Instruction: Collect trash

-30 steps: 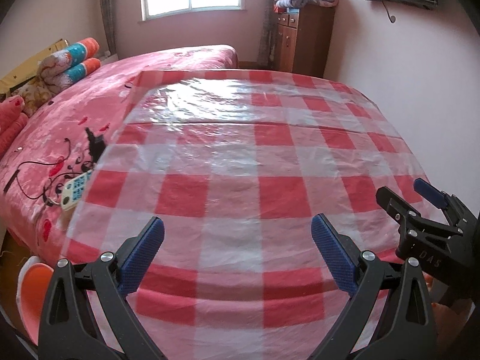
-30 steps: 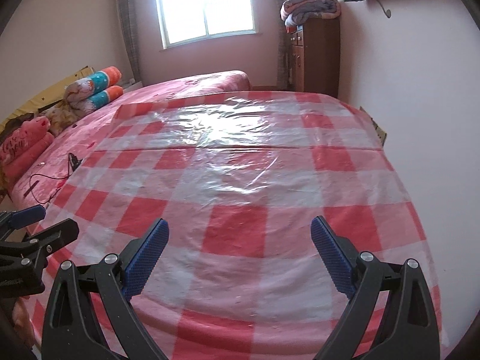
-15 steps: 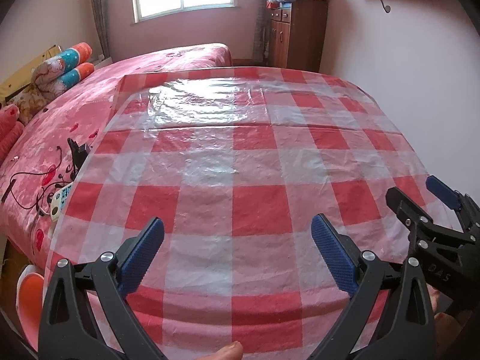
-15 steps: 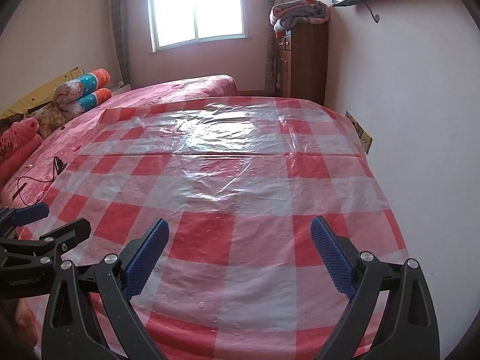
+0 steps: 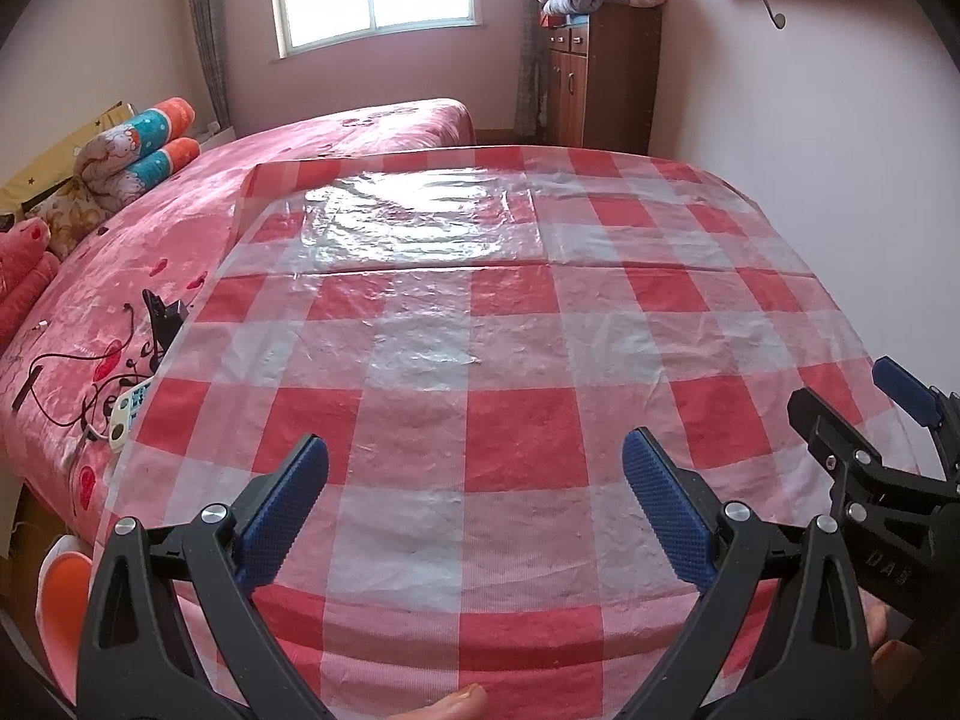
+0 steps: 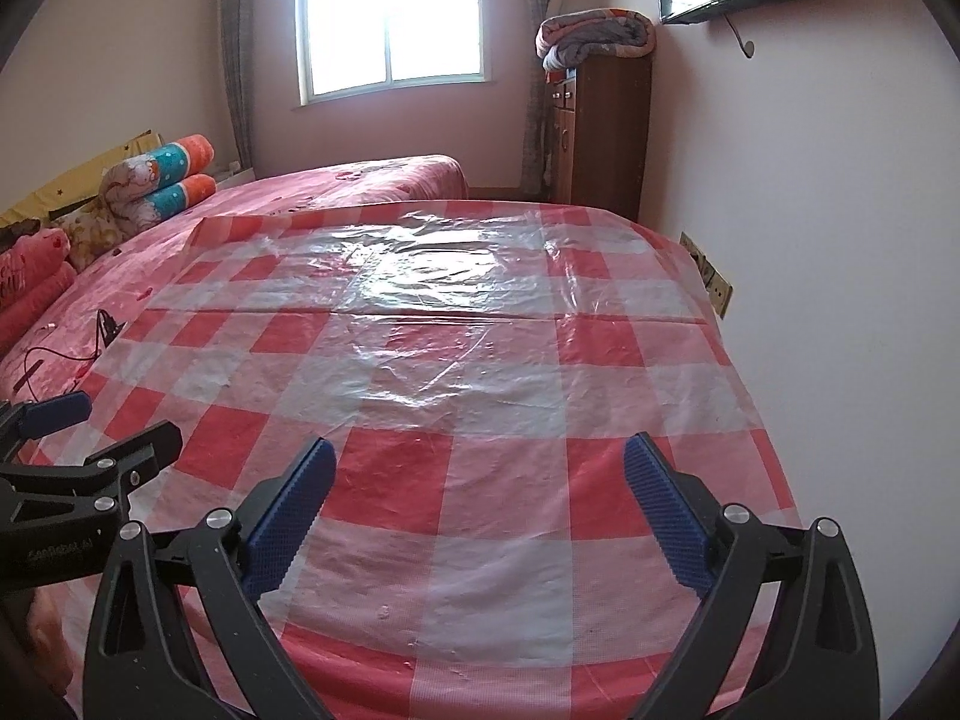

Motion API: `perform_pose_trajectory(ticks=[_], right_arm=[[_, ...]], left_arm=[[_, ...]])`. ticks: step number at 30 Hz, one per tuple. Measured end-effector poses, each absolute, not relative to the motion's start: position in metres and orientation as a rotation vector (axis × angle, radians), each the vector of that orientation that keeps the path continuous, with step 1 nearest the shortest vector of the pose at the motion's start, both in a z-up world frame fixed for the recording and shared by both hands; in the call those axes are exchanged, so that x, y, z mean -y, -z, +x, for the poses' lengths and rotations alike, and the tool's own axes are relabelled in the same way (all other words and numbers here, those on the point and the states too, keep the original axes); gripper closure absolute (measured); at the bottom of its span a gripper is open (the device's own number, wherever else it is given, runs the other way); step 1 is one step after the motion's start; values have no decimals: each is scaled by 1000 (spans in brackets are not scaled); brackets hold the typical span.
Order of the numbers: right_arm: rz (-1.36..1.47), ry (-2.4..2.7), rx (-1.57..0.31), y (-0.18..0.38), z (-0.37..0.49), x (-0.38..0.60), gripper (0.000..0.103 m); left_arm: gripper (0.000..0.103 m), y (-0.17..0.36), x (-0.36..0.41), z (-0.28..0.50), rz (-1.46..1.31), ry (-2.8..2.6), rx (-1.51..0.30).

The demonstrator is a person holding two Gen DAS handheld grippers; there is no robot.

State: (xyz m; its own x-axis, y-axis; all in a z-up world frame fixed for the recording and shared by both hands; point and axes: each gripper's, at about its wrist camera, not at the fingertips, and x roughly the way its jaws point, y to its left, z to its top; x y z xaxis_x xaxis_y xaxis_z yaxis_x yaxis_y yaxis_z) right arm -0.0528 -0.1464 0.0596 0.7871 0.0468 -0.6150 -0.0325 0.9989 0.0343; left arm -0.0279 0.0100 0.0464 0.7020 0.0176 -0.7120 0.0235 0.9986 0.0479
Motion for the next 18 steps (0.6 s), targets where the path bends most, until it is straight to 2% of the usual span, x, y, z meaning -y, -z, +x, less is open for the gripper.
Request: perform_pose_trajectory(ticks=[18], right_arm=[[3, -35, -675, -58, -52, 142, 7]], left_arm=[[4, -47, -11, -29, 57, -2, -775]])
